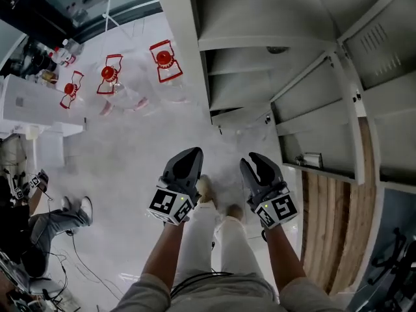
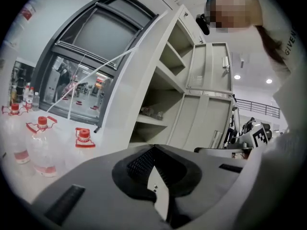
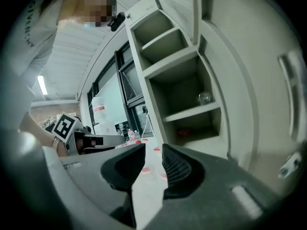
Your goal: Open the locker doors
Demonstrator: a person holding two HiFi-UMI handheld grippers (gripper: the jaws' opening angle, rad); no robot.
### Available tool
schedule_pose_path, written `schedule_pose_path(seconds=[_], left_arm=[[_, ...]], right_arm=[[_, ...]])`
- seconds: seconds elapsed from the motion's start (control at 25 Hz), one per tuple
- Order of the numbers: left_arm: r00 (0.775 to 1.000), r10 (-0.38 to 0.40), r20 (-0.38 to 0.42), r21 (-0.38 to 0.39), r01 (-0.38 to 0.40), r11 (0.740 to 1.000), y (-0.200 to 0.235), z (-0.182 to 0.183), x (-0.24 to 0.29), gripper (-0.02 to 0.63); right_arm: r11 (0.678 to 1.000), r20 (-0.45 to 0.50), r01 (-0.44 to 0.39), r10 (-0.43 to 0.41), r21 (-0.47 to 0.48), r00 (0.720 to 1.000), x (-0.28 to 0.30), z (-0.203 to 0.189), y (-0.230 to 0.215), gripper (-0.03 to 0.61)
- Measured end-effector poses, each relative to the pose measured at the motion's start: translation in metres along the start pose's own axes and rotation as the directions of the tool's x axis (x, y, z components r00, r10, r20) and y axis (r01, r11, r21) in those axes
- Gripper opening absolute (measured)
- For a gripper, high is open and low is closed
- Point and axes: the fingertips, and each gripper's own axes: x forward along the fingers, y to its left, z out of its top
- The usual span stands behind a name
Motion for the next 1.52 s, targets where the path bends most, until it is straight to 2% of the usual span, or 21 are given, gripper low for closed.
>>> schedule_pose_path(seconds=[0.24,0.52,0.68,0.84,1.0,1.16,1.36,1.52], left_arm=[[1.000,0.005,-0.017,0.009,-0.004,1.000,0.056,-0.082,0.035,-0.002],[0.996,0.062,0.070,0.022,-0.064,0.998,0.124,-0.166,0.081,-0.002],[0.983,0.122,0.134,-0.009,-0.122,0.992,0.157,-0.212,0.099,-0.002],[0.976,0.146,0.162,0.046,-0.156,0.987,0.184,-0.258,0.113,-0.002],[0.968,0.139,0.209,0.056,-0.154,0.987,0.202,-0.286,0.128,-0.002],[0.958,0.131,0.253,0.069,-0.153,0.986,0.201,-0.288,0.125,-0.002],[0.955,0.164,0.247,0.047,-0.181,0.982,0.201,-0.292,0.110,-0.002],[0.951,0.179,0.251,0.059,-0.200,0.978,0.200,-0.293,0.099,-0.002]], right_arm=[[1.000,-0.059,0.001,0.000,0.021,0.998,0.054,-0.112,-0.033,0.121],[1.000,-0.132,-0.017,0.020,0.024,0.991,0.119,-0.261,-0.074,0.150],[1.000,-0.145,-0.023,0.022,-0.003,0.989,0.150,-0.328,-0.097,0.160],[0.996,-0.130,-0.038,0.028,-0.077,0.991,0.174,-0.383,-0.113,0.165],[0.985,-0.077,-0.031,0.017,-0.173,0.997,0.199,-0.411,-0.124,0.174],[0.967,-0.065,-0.027,0.011,-0.255,0.998,0.216,-0.421,-0.123,0.179],[0.969,-0.054,-0.043,0.031,-0.244,0.998,0.228,-0.413,-0.118,0.184],[0.974,-0.038,-0.065,0.058,-0.219,0.998,0.230,-0.407,-0.116,0.184]])
